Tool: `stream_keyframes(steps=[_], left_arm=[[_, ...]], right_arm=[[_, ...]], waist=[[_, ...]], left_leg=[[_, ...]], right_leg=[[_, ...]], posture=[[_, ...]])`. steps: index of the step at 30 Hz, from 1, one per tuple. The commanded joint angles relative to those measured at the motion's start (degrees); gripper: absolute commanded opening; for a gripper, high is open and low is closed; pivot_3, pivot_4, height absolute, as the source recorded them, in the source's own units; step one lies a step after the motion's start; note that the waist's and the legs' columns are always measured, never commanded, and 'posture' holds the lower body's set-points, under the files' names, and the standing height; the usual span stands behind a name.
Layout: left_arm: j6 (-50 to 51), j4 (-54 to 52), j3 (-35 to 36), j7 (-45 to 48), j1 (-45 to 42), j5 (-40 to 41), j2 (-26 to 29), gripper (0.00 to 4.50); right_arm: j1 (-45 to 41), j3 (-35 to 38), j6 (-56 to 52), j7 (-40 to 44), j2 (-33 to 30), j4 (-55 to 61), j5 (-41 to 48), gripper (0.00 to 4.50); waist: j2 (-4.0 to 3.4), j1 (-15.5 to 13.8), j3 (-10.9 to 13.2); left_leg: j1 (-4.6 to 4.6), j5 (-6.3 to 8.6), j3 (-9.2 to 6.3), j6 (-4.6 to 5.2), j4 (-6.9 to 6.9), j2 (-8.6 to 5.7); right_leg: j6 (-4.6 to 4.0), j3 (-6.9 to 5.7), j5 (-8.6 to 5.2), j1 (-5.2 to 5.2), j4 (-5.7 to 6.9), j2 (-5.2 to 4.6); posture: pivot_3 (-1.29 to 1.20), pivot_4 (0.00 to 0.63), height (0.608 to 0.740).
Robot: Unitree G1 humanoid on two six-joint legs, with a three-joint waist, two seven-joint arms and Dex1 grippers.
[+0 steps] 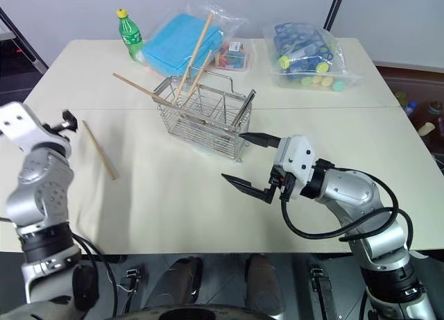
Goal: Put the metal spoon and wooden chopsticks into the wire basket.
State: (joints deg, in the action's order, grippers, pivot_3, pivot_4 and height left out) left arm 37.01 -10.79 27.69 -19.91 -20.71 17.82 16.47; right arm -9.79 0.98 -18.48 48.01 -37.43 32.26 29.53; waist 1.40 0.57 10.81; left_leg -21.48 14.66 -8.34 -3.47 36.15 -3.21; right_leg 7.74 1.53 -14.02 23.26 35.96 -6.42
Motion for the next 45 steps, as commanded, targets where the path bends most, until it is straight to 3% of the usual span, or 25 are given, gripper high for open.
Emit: stream_keyframes(steps=[1, 7, 13, 29, 45], left_arm=[[3.3, -4.6, -1.4, -4.5, 0.3, -3.6, -2.1, 4.47], [5.1, -0.8, -1.8, -8.4, -3.7, -4.8, -8.8, 4.47], [4.7, 6.7, 1.7, -12.2, -10.4, -4.4, -11.8, 4.47], [13.6, 25.8, 7.2, -11.1, -24.4, -2.7, -1.6, 4.47], [30.5, 20.6, 19.9, -21.5, -27.4, -2.3, -6.6, 4.47]], right_arm=[[-1.7, 1.8, -0.5, 1.2, -1.1, 0.5, 1.7, 4.5], [-2.5, 1.8, -1.1, 1.6, -1.8, -0.2, 2.0, 4.5], [-1.6, 1.7, -1.6, 0.5, -1.6, 0.5, 1.6, 4.5], [1.5, 1.7, -1.4, -3.4, -1.0, 2.5, 1.1, 4.5], [1.7, 1.6, -1.0, -4.5, 0.3, 0.7, 0.6, 4.5]], waist=[[0.0, 0.0, 0.0], [0.02, -0.2, 0.0], [0.04, 0.0, 0.0], [0.09, 0.0, 0.0], [0.11, 0.3, 0.0]], left_leg=[[0.0, 0.0, 0.0, 0.0, -0.01, 0.0], [-0.01, 0.0, 0.01, 0.0, 0.01, -0.01], [-0.02, 0.0, 0.03, 0.0, 0.01, -0.02], [-0.02, 0.0, 0.02, 0.0, 0.0, -0.02], [0.02, 0.0, 0.03, -0.02, -0.02, -0.02]], right_leg=[[0.0, 0.0, 0.0, 0.0, 0.0, 0.0], [0.0, 0.0, 0.0, -0.03, -0.03, -0.01], [0.01, -0.01, 0.0, -0.02, -0.05, -0.01], [0.02, -0.03, 0.0, 0.0, -0.04, 0.0], [0.02, -0.02, 0.0, 0.03, 0.0, 0.0]], posture=[[0.0, 0.15, 0.74], [0.0, 0.15, 0.74], [0.0, 0.15, 0.74], [0.0, 0.15, 0.74], [0.0, 0.15, 0.74]])
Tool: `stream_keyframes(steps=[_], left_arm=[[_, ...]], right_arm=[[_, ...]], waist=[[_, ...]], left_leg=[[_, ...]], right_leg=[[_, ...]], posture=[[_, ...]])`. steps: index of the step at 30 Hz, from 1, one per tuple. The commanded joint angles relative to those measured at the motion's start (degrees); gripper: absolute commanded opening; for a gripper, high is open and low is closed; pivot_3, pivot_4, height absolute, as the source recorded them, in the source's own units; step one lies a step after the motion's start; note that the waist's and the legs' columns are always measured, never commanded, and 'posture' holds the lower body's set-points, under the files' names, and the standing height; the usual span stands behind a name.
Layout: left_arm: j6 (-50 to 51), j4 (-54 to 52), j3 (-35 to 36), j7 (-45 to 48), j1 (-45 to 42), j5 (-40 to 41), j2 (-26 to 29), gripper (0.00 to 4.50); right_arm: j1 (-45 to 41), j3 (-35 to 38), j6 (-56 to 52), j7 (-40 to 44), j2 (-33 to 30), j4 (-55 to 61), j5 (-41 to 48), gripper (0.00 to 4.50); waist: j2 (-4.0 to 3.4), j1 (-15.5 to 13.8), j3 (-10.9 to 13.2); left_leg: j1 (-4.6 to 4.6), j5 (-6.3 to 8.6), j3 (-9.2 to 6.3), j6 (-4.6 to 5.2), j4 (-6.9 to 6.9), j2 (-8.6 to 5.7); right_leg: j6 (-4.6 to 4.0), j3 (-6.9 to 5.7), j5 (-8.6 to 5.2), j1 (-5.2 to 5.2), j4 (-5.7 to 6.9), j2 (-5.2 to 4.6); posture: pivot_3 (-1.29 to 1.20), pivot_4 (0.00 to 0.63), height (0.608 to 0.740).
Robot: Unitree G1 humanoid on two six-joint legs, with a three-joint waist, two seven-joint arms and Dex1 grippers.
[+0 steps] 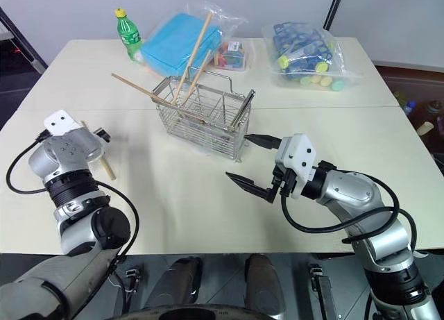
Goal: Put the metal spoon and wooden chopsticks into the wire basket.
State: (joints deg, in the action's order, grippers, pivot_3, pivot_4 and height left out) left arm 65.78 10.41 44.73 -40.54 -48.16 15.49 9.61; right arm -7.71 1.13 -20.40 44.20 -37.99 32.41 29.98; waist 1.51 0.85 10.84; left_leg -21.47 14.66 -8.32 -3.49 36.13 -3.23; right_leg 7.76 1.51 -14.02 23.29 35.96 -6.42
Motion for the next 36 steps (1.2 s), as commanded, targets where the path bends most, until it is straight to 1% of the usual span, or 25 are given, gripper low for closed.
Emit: stream_keyframes(steps=[1, 12, 13, 14, 18, 22, 29, 34, 36], left_arm=[[2.0, -0.6, 3.3, -0.4, 0.1, 0.4, 0.2, 4.47], [2.7, 0.9, 6.4, 1.1, -1.2, 1.4, 1.3, 4.47], [2.7, 1.0, 6.5, 1.2, -1.3, 1.4, 1.4, 3.95], [3.1, 1.2, 5.8, 1.6, -1.3, 1.2, 1.9, 3.67], [3.4, 1.9, 2.3, 3.0, -0.9, -0.4, 4.0, 3.67], [4.3, 3.3, 0.5, 4.8, -0.8, -1.3, 5.2, 3.67], [7.2, 2.1, 3.8, 3.8, -0.6, -2.0, 3.8, 3.67], [12.2, -2.0, 3.1, 5.0, 1.7, -3.9, 5.3, 3.67], [14.4, -3.5, 1.4, 6.0, 3.1, -5.0, 6.1, 3.67]], right_arm=[[-0.4, 1.5, 0.9, -0.8, 1.0, 0.4, 0.1, 4.5], [0.1, 1.3, 1.2, -1.1, 1.5, 0.8, -0.2, 4.5], [0.2, 1.3, 1.2, -1.2, 1.5, 0.8, -0.2, 4.5], [0.2, 1.3, 1.2, -1.2, 1.6, 0.9, -0.3, 4.5], [0.1, 1.2, 1.3, -1.3, 1.8, 0.8, -0.4, 4.5], [0.2, 1.0, 1.5, -1.5, 2.2, 1.0, -0.8, 4.5], [0.7, 0.8, 2.2, -1.9, 3.2, 0.9, -1.7, 4.5], [0.9, 1.2, 2.6, -2.1, 3.3, 0.5, -2.0, 4.5], [1.0, 1.0, 2.9, -2.1, 3.4, 0.3, -2.2, 4.5]], waist=[[-0.01, 0.0, 0.0], [-0.06, 0.0, 0.0], [-0.07, 0.0, 0.0], [-0.07, 0.0, 0.0], [-0.06, -0.1, 0.0], [-0.06, -0.1, 0.0], [-0.07, 0.0, 0.0], [-0.07, 0.3, -0.1], [-0.08, 0.4, -0.1]], left_leg=[[0.0, 0.0, 0.0, 0.0, 0.0, 0.0], [0.03, 0.0, 0.03, -0.01, 0.01, 0.0], [0.03, 0.0, 0.02, -0.01, 0.01, 0.0], [0.04, -0.01, 0.03, -0.01, 0.01, 0.0], [0.04, -0.01, 0.02, -0.02, 0.02, 0.0], [0.03, -0.01, 0.02, -0.03, 0.0, 0.0], [0.04, -0.02, 0.02, -0.03, 0.01, 0.0], [0.04, -0.01, 0.02, -0.03, -0.01, 0.0], [0.05, -0.01, 0.04, -0.03, -0.03, 0.01]], right_leg=[[0.0, 0.0, 0.0, 0.0, 0.01, 0.0], [0.0, 0.01, 0.0, -0.01, 0.03, 0.0], [0.0, 0.01, 0.0, -0.01, 0.03, 0.0], [0.0, 0.01, 0.0, -0.01, 0.04, 0.0], [0.0, 0.01, 0.0, -0.02, 0.06, 0.0], [0.0, 0.0, 0.0, 0.0, 0.06, 0.0], [0.0, 0.01, 0.0, 0.0, 0.06, 0.0], [0.0, 0.01, 0.0, 0.01, 0.04, 0.0], [0.0, 0.01, 0.0, 0.02, 0.05, 0.0]], posture=[[0.0, 0.15, 0.74], [0.0, 0.15, 0.74], [0.0, 0.15, 0.74], [0.0, 0.15, 0.74], [0.0, 0.15, 0.74], [0.0, 0.15, 0.74], [0.0, 0.15, 0.74], [0.0, 0.15, 0.74], [0.0, 0.15, 0.74]])
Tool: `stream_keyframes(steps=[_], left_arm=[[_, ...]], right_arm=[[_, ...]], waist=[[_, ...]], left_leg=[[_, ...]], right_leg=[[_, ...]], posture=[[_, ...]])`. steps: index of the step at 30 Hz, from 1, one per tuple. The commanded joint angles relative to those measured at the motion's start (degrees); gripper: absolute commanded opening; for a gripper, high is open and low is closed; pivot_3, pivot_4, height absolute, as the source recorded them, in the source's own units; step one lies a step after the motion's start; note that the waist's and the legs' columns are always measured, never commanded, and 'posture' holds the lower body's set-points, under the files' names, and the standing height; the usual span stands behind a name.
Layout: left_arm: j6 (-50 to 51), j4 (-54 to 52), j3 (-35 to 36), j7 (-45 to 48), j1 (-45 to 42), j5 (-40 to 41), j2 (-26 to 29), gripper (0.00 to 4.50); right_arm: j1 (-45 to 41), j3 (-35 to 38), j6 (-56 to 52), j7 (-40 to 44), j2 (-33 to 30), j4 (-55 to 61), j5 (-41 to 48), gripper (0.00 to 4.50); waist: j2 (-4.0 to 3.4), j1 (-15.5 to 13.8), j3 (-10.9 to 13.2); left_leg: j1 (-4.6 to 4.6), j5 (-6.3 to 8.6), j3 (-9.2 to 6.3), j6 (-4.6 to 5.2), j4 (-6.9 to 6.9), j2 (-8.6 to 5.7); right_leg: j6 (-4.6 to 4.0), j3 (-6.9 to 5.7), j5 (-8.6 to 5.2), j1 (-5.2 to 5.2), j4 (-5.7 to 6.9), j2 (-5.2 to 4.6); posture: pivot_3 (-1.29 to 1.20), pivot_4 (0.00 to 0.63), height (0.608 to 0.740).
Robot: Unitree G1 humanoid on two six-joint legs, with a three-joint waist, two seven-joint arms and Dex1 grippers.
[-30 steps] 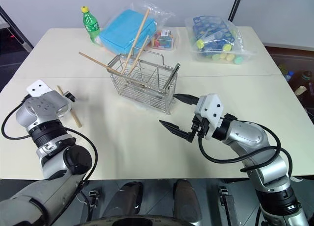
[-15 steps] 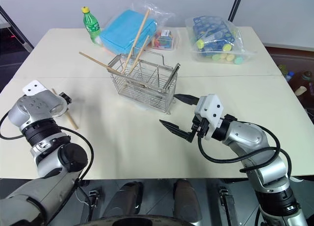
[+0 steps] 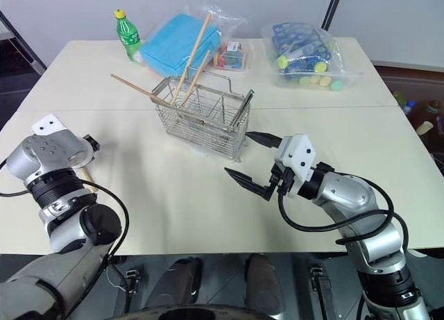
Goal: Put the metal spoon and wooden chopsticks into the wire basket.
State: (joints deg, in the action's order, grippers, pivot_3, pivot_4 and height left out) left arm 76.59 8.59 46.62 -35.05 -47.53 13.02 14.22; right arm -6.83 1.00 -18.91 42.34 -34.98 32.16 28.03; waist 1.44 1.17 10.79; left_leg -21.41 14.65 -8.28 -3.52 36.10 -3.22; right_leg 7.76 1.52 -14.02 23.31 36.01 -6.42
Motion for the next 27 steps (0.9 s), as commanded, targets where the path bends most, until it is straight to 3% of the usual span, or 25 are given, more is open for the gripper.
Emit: stream_keyframes(steps=[1, 7, 10, 12, 15, 16, 22, 27], left_arm=[[4.7, -2.5, -0.3, 0.9, 2.8, -2.7, 1.3, 3.67], [5.7, -4.0, 0.1, 3.0, 4.0, -4.1, 1.0, 3.67], [5.6, -4.3, 1.2, 3.3, 3.6, -4.8, 0.4, 2.81], [5.6, -4.4, 1.7, 3.5, 3.3, -5.1, 0.2, 1.99], [5.5, -4.7, 2.4, 3.5, 3.1, -5.6, -0.2, 0.33], [5.6, -5.0, 2.7, 3.5, 3.0, -5.8, -0.3, 0.05], [5.3, -5.7, 2.9, 4.3, 2.8, -6.7, -0.9, 0.05], [-1.8, -5.1, -6.9, 11.8, 3.5, -5.8, 3.8, 0.05]], right_arm=[[0.2, 1.1, 1.5, -0.4, 0.6, 0.5, -0.3, 4.5], [0.0, 0.6, 1.9, -0.7, 1.4, 0.1, -0.7, 4.5], [0.1, 0.8, 2.1, -0.7, 1.7, 0.0, -0.9, 4.5], [0.1, 1.0, 2.2, -0.7, 1.7, -0.1, -1.0, 4.5], [0.1, 1.1, 2.4, -0.7, 1.7, -0.3, -1.1, 4.5], [0.1, 1.1, 2.4, -0.7, 1.7, -0.3, -1.1, 4.5], [0.3, 1.1, 2.6, -0.6, 1.7, -0.6, -1.3, 4.5], [0.4, 1.2, 2.0, -0.7, 1.7, -0.7, -1.1, 4.5]], waist=[[-0.01, 0.0, 0.0], [-0.02, -0.1, 0.0], [-0.03, 0.0, 0.0], [-0.03, 0.0, 0.0], [-0.06, 0.0, 0.0], [-0.06, -0.1, 0.0], [-0.06, -0.1, 0.0], [-0.03, -0.1, 0.0]], left_leg=[[0.0, 0.0, 0.0, 0.0, -0.01, 0.01], [0.01, 0.0, 0.01, 0.0, 0.01, 0.01], [0.01, 0.0, 0.01, 0.0, 0.01, 0.01], [0.01, 0.0, 0.01, 0.0, 0.0, 0.01], [0.02, 0.0, 0.01, 0.0, 0.0, 0.01], [0.01, 0.0, 0.01, 0.0, 0.0, 0.01], [0.01, 0.0, 0.02, 0.0, 0.0, 0.01], [0.01, 0.0, 0.01, 0.0, 0.0, 0.01]], right_leg=[[0.0, 0.0, 0.0, 0.01, 0.01, 0.0], [0.0, 0.0, 0.0, 0.0, 0.01, 0.0], [0.0, 0.0, 0.0, 0.0, 0.0, 0.0], [0.0, 0.01, 0.0, 0.0, 0.01, 0.0], [0.0, 0.0, 0.0, 0.0, 0.01, 0.0], [0.0, 0.0, 0.0, 0.0, 0.01, 0.0], [0.0, 0.01, 0.0, 0.0, 0.0, 0.0], [0.0, 0.0, 0.0, 0.0, 0.01, 0.0]], posture=[[0.0, 0.15, 0.74], [0.0, 0.15, 0.74], [0.0, 0.15, 0.74], [0.0, 0.15, 0.74], [0.0, 0.15, 0.74], [0.0, 0.15, 0.74], [0.0, 0.15, 0.74], [0.0, 0.15, 0.74]])
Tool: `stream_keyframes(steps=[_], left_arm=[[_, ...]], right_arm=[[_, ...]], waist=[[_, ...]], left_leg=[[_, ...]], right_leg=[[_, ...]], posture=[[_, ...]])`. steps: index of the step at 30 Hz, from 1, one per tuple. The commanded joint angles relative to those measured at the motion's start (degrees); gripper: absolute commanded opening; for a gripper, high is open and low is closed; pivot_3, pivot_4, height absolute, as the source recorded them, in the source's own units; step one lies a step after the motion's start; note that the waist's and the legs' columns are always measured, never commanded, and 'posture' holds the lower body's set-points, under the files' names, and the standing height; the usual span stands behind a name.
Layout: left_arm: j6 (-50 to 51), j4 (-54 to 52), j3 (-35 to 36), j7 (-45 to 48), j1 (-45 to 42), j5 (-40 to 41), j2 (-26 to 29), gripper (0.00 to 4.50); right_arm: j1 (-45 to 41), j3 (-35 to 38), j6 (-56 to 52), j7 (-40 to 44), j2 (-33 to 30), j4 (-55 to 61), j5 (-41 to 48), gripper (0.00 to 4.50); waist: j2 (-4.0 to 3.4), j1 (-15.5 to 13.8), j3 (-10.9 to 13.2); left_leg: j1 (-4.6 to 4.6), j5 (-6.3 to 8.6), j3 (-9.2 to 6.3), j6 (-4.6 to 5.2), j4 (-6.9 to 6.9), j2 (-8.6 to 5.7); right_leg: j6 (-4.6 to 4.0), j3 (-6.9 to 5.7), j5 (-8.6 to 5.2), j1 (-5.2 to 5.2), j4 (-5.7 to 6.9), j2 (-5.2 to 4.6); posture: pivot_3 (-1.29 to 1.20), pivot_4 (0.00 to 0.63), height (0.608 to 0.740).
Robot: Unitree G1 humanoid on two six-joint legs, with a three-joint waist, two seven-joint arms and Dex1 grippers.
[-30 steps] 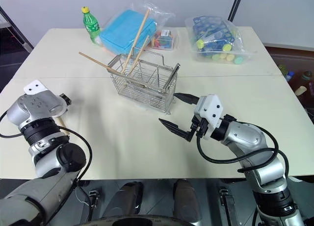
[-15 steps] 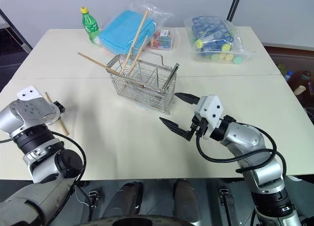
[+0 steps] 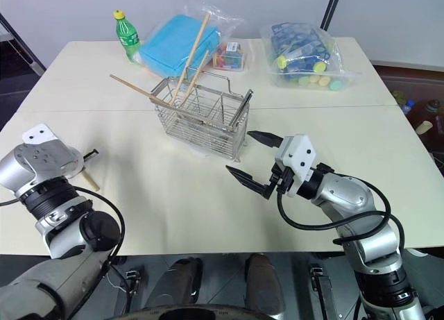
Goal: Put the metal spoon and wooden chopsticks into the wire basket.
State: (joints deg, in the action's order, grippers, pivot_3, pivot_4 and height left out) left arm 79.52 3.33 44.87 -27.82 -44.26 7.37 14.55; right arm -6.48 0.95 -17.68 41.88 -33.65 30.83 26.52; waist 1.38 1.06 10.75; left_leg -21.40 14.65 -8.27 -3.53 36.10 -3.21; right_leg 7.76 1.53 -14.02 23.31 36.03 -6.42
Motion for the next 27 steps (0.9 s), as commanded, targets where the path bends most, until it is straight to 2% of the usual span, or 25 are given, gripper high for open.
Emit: stream_keyframes(steps=[1, 6, 12, 17, 21, 27], left_arm=[[-7.1, 0.5, -6.6, 6.6, -0.7, 0.4, 4.6, 0.05], [-20.1, 3.9, -11.0, 16.6, -5.8, 3.2, 9.9, 0.05], [-43.2, 10.4, -17.5, 37.2, -13.8, 7.7, 15.6, 0.05], [-55.4, 17.3, -19.6, 51.2, -22.6, 12.6, 17.6, 0.05], [-60.7, 23.0, -18.9, 56.4, -30.2, 17.1, 16.8, 0.05], [-57.7, 26.0, -17.7, 59.3, -35.6, 25.0, 13.1, 0.05]], right_arm=[[0.2, 1.6, 0.4, -0.5, 0.4, 0.8, 0.7, 4.5], [1.3, 3.0, -0.8, -1.9, 0.3, 2.0, 1.7, 4.5], [3.6, 2.5, -0.1, -4.6, 1.6, 3.5, 0.3, 4.5], [4.5, 1.0, 0.7, -6.4, 3.4, 4.0, -1.3, 4.5], [4.6, -0.1, 1.7, -7.2, 5.0, 3.6, -2.5, 4.5], [4.9, -1.9, 3.6, -8.1, 7.5, 2.7, -4.4, 4.5]], waist=[[0.07, -0.1, 0.0], [0.17, -0.5, 0.1], [0.19, -0.4, 0.1], [0.2, -0.1, 0.1], [0.2, -0.1, 0.1], [0.22, -0.1, 0.1]], left_leg=[[-0.03, -0.01, 0.0, -0.02, 0.01, 0.0], [-0.12, -0.03, -0.02, -0.05, 0.03, 0.0], [-0.16, -0.03, 0.0, -0.06, -0.02, -0.01], [-0.16, -0.02, 0.01, -0.05, -0.02, -0.01], [-0.11, -0.02, 0.02, -0.03, -0.03, -0.01], [-0.13, -0.02, 0.0, -0.01, 0.02, -0.02]], right_leg=[[0.0, 0.0, 0.0, 0.03, 0.02, 0.01], [-0.01, -0.01, 0.01, 0.06, -0.02, 0.0], [-0.01, -0.02, 0.01, 0.06, -0.1, -0.03], [-0.01, -0.02, 0.0, 0.08, -0.1, -0.03], [0.0, -0.01, 0.0, 0.06, -0.06, -0.03], [0.02, -0.02, -0.01, 0.04, -0.05, -0.03]], posture=[[0.0, 0.15, 0.74], [0.0, 0.15, 0.74], [0.0, 0.15, 0.74], [0.0, 0.15, 0.74], [0.0, 0.15, 0.74], [0.0, 0.15, 0.74]])
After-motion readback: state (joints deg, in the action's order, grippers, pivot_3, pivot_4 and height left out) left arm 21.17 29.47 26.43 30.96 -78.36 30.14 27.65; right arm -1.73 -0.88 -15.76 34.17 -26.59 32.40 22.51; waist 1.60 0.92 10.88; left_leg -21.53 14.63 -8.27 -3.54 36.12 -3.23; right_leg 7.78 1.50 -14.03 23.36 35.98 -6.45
